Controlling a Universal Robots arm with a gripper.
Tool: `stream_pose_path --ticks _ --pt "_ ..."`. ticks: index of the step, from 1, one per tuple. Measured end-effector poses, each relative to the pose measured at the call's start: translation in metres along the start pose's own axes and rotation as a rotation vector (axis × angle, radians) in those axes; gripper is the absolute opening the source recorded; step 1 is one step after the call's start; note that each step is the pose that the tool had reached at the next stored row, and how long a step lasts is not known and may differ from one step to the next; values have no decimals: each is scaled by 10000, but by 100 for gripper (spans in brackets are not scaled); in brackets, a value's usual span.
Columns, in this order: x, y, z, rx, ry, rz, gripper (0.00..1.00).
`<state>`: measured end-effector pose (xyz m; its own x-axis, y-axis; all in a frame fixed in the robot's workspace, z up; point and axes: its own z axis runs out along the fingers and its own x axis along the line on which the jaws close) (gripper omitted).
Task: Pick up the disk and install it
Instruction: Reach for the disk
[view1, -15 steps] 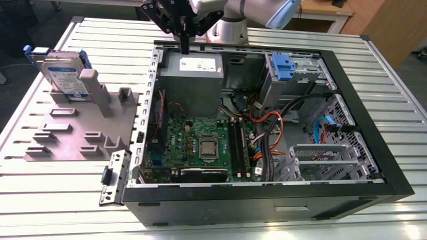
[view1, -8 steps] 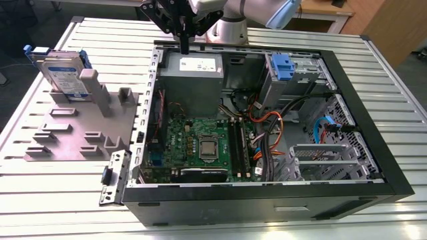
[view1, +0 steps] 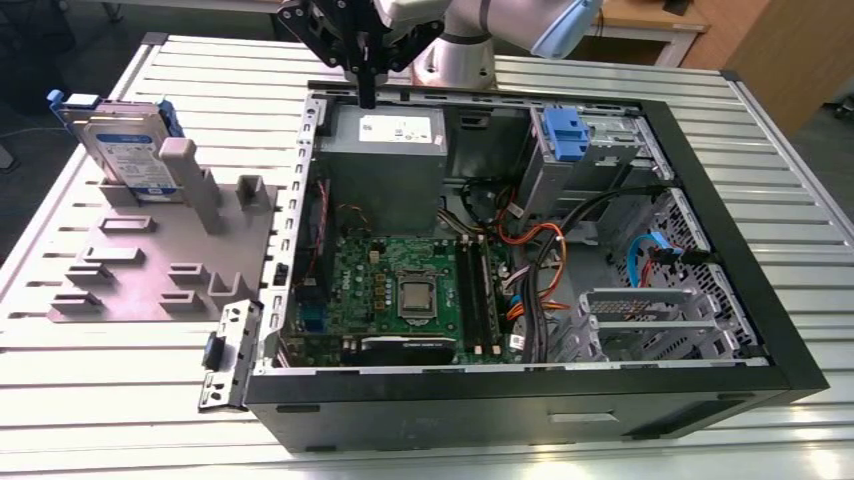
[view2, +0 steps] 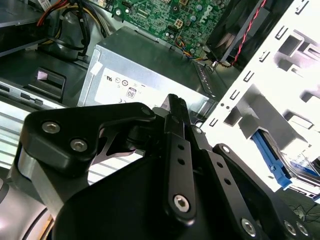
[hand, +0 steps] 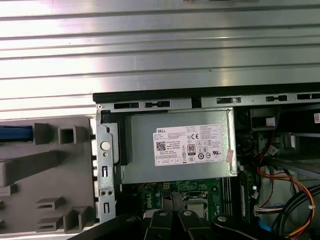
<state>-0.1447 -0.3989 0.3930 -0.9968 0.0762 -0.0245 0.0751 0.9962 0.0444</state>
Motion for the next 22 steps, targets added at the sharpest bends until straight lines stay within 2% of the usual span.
stream_pose_path --ticks 22 --pt "41 -3 6 1 1 0 11"
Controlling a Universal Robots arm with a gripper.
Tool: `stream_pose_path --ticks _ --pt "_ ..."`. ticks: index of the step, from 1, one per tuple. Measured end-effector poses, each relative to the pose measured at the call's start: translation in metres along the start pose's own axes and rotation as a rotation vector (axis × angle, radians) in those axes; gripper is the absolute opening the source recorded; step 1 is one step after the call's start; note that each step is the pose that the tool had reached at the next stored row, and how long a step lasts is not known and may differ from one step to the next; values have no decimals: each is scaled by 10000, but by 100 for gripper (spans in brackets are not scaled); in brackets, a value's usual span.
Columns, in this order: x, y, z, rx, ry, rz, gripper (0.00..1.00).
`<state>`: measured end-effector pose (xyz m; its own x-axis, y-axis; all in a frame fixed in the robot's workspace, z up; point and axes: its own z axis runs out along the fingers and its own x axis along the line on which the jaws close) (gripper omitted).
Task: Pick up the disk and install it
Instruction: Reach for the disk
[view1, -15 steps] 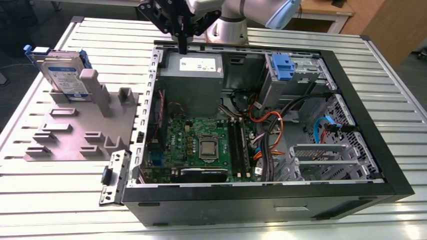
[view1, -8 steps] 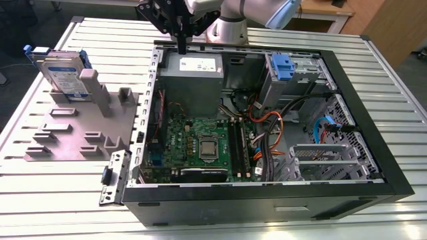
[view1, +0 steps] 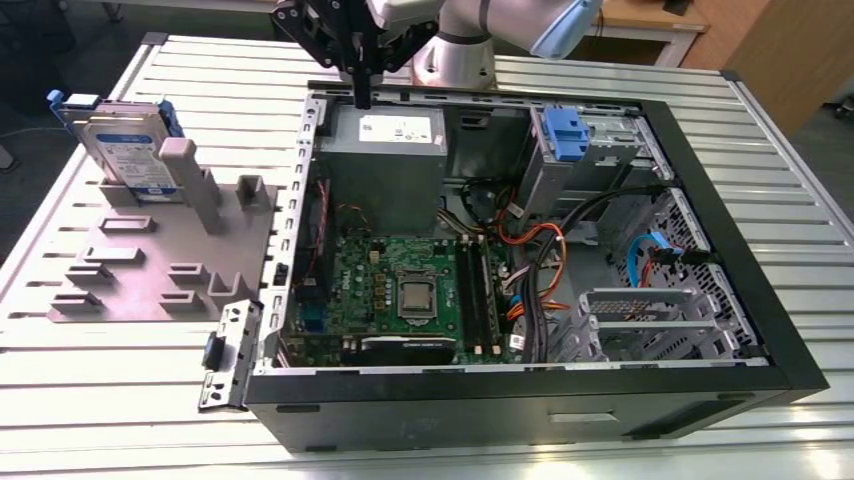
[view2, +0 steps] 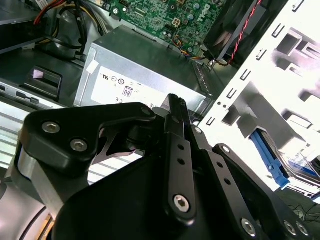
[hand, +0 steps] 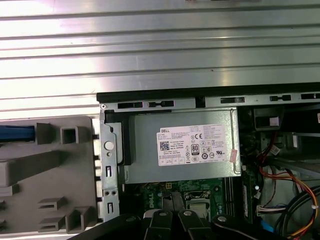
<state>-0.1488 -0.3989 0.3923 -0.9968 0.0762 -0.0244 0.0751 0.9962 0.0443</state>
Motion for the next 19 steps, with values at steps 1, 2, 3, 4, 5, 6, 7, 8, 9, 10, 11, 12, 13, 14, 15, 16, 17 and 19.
stream_pose_path --ticks 1,2,3,4,5,6,7,8,9,10,11,12,13,14,15,16,17,19 --pt "0 0 0 0 0 0 11" --pt "2 0 1 -1 -1 1 11" --pt "4 0 1 -1 -1 1 11" --pt "8 -1 0 0 -1 2 11" --pt "11 -1 0 -1 -1 1 11" --pt "14 -1 0 0 0 0 11" --pt "17 -1 1 -1 0 0 11" --pt "21 -2 0 0 0 0 11" --pt "25 -2 1 0 -1 0 11" --pt "29 -2 1 -1 -1 1 11" --pt "34 -3 1 -1 -1 1 11" --pt "38 -3 1 0 0 0 11" --pt "42 -3 1 0 0 0 11" --pt "47 -4 2 0 -1 0 11" --pt "51 -4 2 0 0 0 11" --pt "56 -4 3 -1 -1 1 11" --pt "59 -5 3 0 0 0 11" --pt "67 -5 3 0 0 0 11"
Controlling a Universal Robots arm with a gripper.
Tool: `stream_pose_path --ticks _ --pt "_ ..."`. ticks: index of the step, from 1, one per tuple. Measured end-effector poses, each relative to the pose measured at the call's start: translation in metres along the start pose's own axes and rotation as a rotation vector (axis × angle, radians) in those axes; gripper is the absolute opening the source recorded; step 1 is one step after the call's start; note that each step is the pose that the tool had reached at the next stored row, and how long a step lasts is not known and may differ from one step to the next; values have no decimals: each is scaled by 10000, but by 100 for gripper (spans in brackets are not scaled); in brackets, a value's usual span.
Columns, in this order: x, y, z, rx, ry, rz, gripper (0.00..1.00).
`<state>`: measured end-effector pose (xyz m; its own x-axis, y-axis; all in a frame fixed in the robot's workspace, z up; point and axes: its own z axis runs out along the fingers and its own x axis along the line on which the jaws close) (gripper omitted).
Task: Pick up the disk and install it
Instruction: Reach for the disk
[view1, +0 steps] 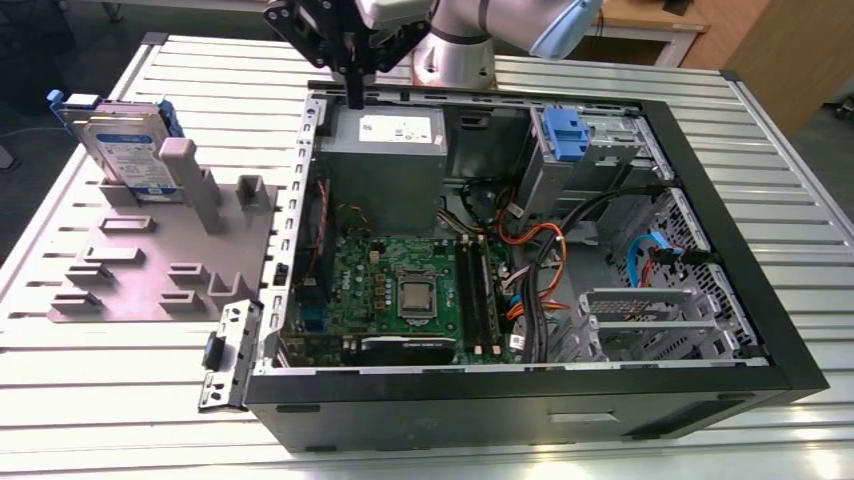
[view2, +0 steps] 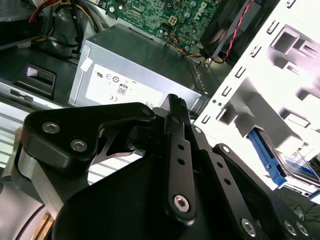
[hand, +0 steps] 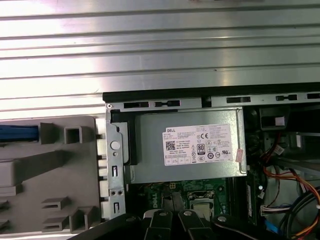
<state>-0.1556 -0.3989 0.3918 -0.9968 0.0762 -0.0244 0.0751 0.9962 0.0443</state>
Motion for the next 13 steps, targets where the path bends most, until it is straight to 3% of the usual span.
stream_pose_path --ticks 13 --pt "33 -3 5 -2 0 1 11"
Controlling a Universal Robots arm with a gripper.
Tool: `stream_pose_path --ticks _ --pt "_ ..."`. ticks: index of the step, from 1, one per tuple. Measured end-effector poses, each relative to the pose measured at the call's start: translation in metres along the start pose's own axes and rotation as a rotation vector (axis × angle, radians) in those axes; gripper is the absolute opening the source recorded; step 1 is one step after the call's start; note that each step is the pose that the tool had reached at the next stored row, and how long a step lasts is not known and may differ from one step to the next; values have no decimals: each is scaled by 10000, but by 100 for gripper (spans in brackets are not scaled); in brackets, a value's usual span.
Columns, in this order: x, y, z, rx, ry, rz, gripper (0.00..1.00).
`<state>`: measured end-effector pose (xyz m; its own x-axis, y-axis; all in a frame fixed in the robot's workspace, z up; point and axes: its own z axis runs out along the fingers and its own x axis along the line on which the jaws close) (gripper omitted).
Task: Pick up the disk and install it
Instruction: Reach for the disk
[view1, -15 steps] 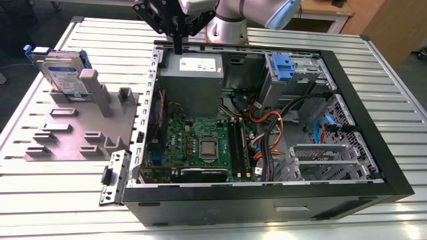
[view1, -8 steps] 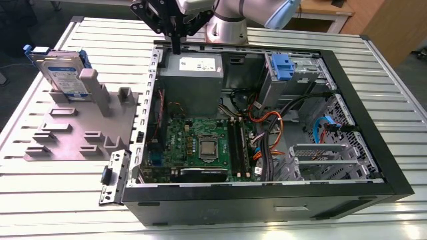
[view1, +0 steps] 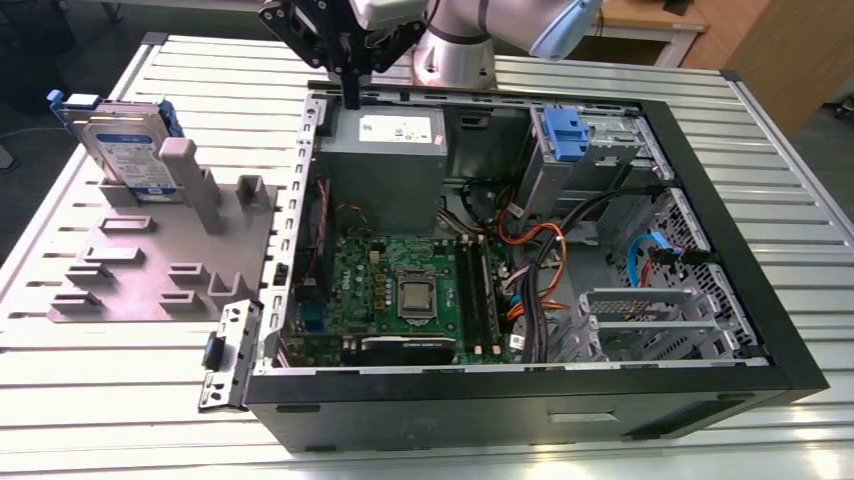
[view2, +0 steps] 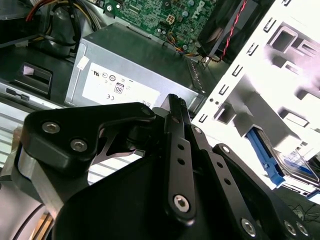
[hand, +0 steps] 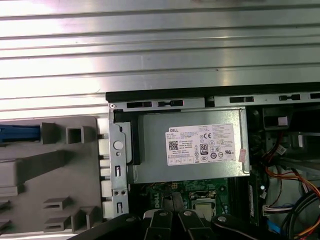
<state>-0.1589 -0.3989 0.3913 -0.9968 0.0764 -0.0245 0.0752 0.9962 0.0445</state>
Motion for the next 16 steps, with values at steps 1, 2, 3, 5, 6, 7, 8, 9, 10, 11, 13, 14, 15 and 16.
stream_pose_path --ticks 1,2,3,5,6,7,8,9,10,11,13,14,15,16 --pt "2 0 1 1 1 -1 11" --pt "6 -1 1 1 3 -1 11" --pt "9 -1 3 1 5 -2 11" --pt "16 -2 4 2 8 -1 11" --pt "18 -2 4 3 11 -2 11" --pt "20 -2 5 4 13 -2 11" --pt "21 -2 6 3 14 -1 11" --pt "22 -2 7 3 13 -1 11" --pt "23 -2 8 1 13 -1 11" --pt "25 -2 8 1 12 0 11" --pt "30 -3 7 2 13 0 11" --pt "34 -3 7 2 13 0 11" --pt "37 -3 8 2 13 -1 11" --pt "40 -3 8 1 13 -1 11"
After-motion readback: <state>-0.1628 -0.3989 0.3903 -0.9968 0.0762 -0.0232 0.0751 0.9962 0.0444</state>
